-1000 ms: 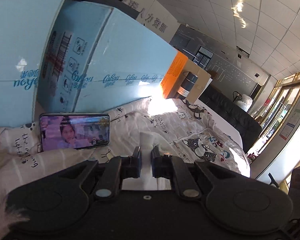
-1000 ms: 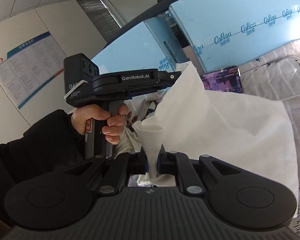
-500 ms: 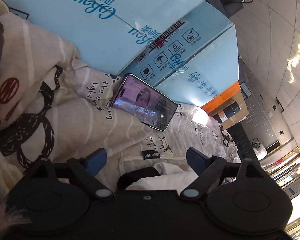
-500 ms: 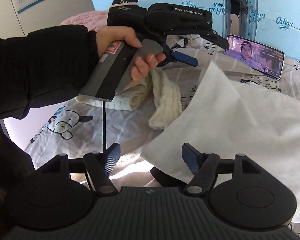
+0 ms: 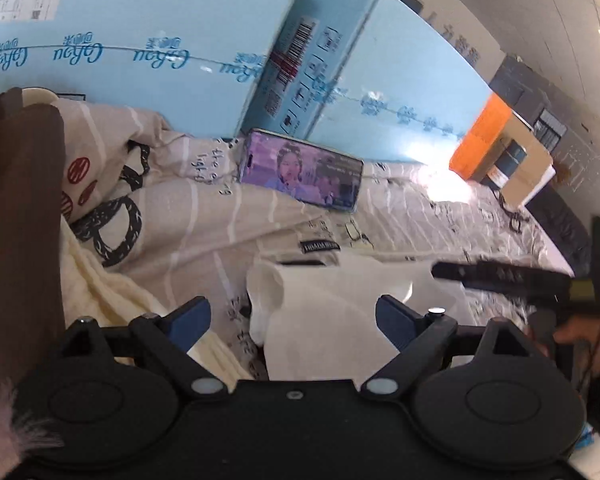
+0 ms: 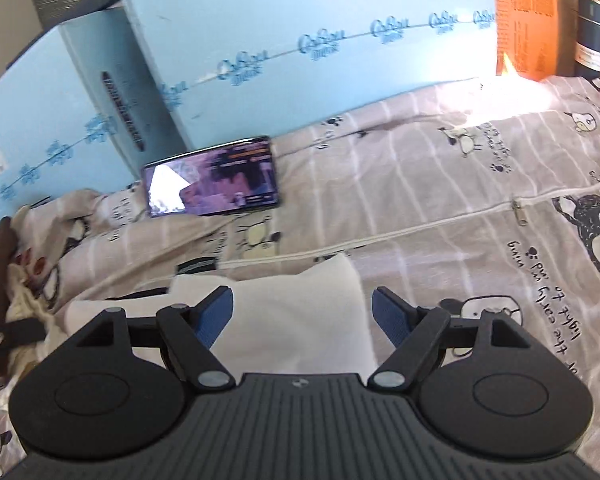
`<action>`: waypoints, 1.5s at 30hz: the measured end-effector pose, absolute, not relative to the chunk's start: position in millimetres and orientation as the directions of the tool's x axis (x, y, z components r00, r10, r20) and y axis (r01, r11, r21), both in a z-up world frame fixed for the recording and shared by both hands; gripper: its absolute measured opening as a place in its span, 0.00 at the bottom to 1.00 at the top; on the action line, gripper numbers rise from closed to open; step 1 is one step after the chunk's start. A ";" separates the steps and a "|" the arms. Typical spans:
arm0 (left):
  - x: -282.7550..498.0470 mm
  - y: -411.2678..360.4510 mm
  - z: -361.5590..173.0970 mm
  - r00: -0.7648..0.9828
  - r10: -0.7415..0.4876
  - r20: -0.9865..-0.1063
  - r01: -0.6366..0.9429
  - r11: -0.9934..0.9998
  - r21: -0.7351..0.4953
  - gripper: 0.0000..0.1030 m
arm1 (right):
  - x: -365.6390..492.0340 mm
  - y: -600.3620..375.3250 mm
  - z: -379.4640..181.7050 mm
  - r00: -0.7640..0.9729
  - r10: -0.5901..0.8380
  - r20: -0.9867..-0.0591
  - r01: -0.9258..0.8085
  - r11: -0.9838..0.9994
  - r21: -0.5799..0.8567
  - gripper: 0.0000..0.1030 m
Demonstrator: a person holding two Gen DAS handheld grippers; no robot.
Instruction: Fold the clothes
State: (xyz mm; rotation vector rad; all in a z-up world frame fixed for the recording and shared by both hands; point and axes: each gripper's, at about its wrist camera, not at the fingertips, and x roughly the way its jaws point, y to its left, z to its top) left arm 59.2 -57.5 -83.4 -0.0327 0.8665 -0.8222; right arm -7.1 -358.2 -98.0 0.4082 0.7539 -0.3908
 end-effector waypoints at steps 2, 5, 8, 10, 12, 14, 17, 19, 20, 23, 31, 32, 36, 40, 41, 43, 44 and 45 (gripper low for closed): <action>35.4 -61.3 -86.8 0.327 -0.624 -0.710 0.663 0.687 -0.298 0.88 | -1.8 -374.3 -106.2 0.650 -0.187 -0.737 0.507 0.829 0.236 0.72; 9.4 -68.6 -96.7 0.284 -0.582 -0.762 0.674 0.687 -0.273 0.88 | -0.7 -387.9 -116.6 0.640 -0.139 -0.756 0.516 0.807 0.288 0.70; -0.8 -75.5 -100.0 0.303 -0.550 -0.778 0.670 0.703 -0.237 0.88 | 0.3 -388.1 -118.8 0.649 -0.103 -0.754 0.476 0.828 0.297 0.63; -3.8 -80.3 -97.4 0.328 -0.547 -0.770 0.670 0.710 -0.219 0.88 | 4.7 -385.7 -118.8 0.650 -0.085 -0.755 0.438 0.854 0.280 0.59; -5.2 -82.4 -93.0 0.342 -0.549 -0.762 0.658 0.719 -0.223 0.88 | 11.8 -383.1 -121.0 0.626 -0.113 -0.771 0.417 0.885 0.209 0.57; -5.9 -81.3 -91.8 0.340 -0.550 -0.762 0.647 0.725 -0.235 0.88 | 16.6 -384.1 -125.8 0.601 -0.154 -0.784 0.421 0.895 0.147 0.56; -8.4 -70.7 -92.8 0.330 -0.549 -0.768 0.623 0.738 -0.260 0.88 | 16.7 -393.1 -132.0 0.593 -0.162 -0.789 0.446 0.881 0.154 0.56; -8.6 -59.0 -93.7 0.313 -0.566 -0.763 0.596 0.742 -0.306 0.88 | 12.2 -394.5 -127.8 0.602 -0.171 -0.780 0.455 0.876 0.158 0.56; -8.2 -53.1 -95.0 0.304 -0.571 -0.763 0.578 0.747 -0.328 0.88 | 9.9 -395.0 -125.5 0.606 -0.176 -0.776 0.459 0.874 0.160 0.56; -9.7 -37.5 -102.0 0.285 -0.562 -0.777 0.524 0.770 -0.364 0.88 | -5.8 -398.5 -116.1 0.641 -0.175 -0.748 0.483 0.848 0.215 0.62; 0.5 -21.5 -131.0 0.213 -0.639 -0.739 0.376 0.752 -0.541 0.91 | -46.8 -414.6 -114.2 0.670 -0.046 -0.741 0.521 0.740 0.425 0.72; 2.3 -21.4 -131.3 0.206 -0.657 -0.726 0.370 0.739 -0.564 0.92 | -49.6 -415.9 -116.1 0.669 -0.025 -0.743 0.526 0.722 0.449 0.72; 7.1 -24.5 -129.4 0.140 -0.727 -0.672 0.364 0.669 -0.648 0.92 | -58.5 -414.6 -121.2 0.692 0.064 -0.719 0.497 0.680 0.539 0.72; 11.5 -38.9 -135.7 0.081 -0.746 -0.662 0.371 0.638 -0.674 0.92 | -55.4 -410.8 -128.8 0.688 0.168 -0.706 0.447 0.669 0.594 0.72; 12.9 -42.7 -137.9 0.073 -0.745 -0.662 0.370 0.637 -0.676 0.92 | -53.2 -409.1 -130.8 0.683 0.182 -0.707 0.439 0.672 0.597 0.72; 19.6 -45.6 -141.2 0.090 -0.764 -0.639 0.337 0.627 -0.702 0.92 | -48.5 -405.9 -134.4 0.677 0.203 -0.708 0.424 0.679 0.600 0.72; 23.2 -45.9 -143.8 0.098 -0.775 -0.624 0.311 0.619 -0.721 0.92 | -46.2 -404.8 -135.8 0.675 0.210 -0.708 0.417 0.683 0.600 0.72; 26.6 -46.0 -146.5 0.106 -0.786 -0.609 0.283 0.611 -0.739 0.92 | -43.9 -403.6 -137.3 0.673 0.217 -0.707 0.410 0.686 0.601 0.73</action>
